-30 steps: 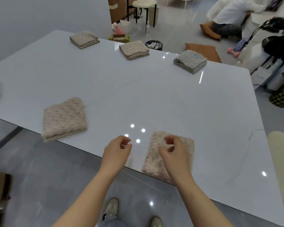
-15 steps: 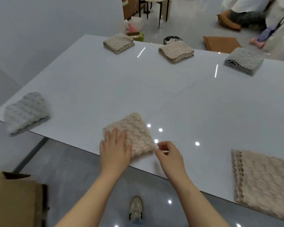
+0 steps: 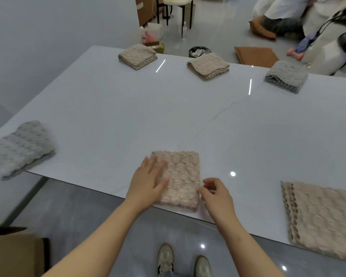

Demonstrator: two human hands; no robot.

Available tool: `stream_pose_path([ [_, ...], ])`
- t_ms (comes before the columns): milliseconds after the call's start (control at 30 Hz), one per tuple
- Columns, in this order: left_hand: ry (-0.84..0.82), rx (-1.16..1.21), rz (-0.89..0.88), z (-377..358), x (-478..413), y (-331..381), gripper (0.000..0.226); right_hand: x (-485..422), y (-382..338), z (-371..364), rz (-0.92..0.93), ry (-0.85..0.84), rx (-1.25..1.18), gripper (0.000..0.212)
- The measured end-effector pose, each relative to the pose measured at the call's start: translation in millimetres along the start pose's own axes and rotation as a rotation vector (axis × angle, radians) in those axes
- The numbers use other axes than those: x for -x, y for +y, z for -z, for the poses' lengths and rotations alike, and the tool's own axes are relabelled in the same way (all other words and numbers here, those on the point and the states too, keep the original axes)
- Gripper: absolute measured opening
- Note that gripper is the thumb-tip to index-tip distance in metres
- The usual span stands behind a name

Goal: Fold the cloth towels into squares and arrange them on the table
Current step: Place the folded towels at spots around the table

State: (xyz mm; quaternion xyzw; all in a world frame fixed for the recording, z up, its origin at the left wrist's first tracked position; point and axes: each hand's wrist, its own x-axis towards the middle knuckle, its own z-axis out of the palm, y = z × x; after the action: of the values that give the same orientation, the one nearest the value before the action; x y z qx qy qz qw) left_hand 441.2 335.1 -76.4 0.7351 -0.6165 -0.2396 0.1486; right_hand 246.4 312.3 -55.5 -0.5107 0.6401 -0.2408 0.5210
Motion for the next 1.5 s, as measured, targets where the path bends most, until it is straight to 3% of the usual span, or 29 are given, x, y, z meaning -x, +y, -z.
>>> stream_pose_path([
  [100, -0.003, -0.123, 0.134, -15.7, 2.3, 11.2, 0.079, -3.7, 2.0, 6.7, -0.008, 0.02, -0.006, 0.018],
  [333, -0.071, -0.244, 0.025, -30.5, 6.1, 29.1, 0.089, -7.7, 6.5, 16.0, -0.044, 0.03, -0.074, 0.016],
  [667, 0.058, -0.278, 0.073, -12.5, 12.4, 19.3, 0.081, -4.4, 3.0, 2.4, -0.019, -0.095, -0.034, 0.025],
  [733, 0.137, -0.316, -0.048, -12.3, 18.5, 24.9, 0.069, -6.7, 1.4, 3.3, -0.035, -0.088, -0.048, 0.024],
  [867, 0.008, -0.48, -0.314, -36.1, 31.1, 38.4, 0.066, -10.6, 3.3, 13.9, -0.065, -0.023, -0.101, 0.02],
  [1333, -0.067, -0.523, -0.214, -52.4, 32.5, 41.1, 0.067, -9.0, 8.7, 24.6, -0.088, -0.033, -0.163, 0.015],
  [1500, 0.051, -0.421, -0.17, -42.4, 33.7, 58.5, 0.049, -10.1, 8.8, 25.0, -0.097, -0.036, -0.163, 0.015],
])
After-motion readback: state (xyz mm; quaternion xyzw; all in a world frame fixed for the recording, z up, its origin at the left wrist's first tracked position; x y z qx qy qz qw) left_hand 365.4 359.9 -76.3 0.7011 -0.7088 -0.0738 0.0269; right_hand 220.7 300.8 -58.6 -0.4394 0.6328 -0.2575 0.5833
